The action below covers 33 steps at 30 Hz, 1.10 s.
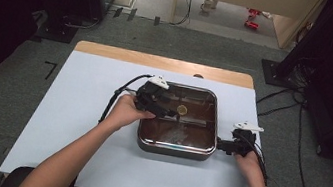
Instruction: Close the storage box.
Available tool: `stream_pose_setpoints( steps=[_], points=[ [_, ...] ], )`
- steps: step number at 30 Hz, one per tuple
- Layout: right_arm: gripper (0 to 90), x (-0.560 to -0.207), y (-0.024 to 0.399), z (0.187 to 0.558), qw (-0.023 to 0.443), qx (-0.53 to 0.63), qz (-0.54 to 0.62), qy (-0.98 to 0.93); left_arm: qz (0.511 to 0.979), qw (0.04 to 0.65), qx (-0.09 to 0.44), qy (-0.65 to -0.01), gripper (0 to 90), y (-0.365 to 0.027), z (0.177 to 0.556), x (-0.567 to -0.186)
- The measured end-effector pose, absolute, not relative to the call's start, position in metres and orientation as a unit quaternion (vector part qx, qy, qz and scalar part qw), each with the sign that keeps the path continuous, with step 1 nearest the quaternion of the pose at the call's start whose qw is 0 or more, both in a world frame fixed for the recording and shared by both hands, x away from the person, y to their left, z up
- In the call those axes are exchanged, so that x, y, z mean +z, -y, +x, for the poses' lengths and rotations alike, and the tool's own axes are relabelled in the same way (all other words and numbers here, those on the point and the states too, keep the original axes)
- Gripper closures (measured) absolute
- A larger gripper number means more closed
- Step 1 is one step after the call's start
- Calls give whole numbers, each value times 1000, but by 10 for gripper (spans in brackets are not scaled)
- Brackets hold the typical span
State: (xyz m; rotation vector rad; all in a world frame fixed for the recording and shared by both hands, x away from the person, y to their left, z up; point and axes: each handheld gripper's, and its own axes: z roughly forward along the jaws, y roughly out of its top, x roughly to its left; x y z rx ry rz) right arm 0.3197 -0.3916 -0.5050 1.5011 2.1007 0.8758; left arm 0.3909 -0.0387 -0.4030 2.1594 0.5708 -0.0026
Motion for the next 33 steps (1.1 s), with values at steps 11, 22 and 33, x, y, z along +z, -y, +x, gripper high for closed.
stream_pose_setpoints(
  steps=[11, 22, 33],
  points=[
    [0, -505, 392, 320, 206, 314, 539, -754, 859, 437, 16, -265, 373, 8, 386, -407],
    [0, -505, 392, 320, 207, 314, 539, -754, 850, 433, 66, -292, 365, -24, 375, -410],
    [0, -505, 392, 320, 207, 314, 539, -754, 830, 443, 93, -325, 293, -61, 363, -419]
  ],
)
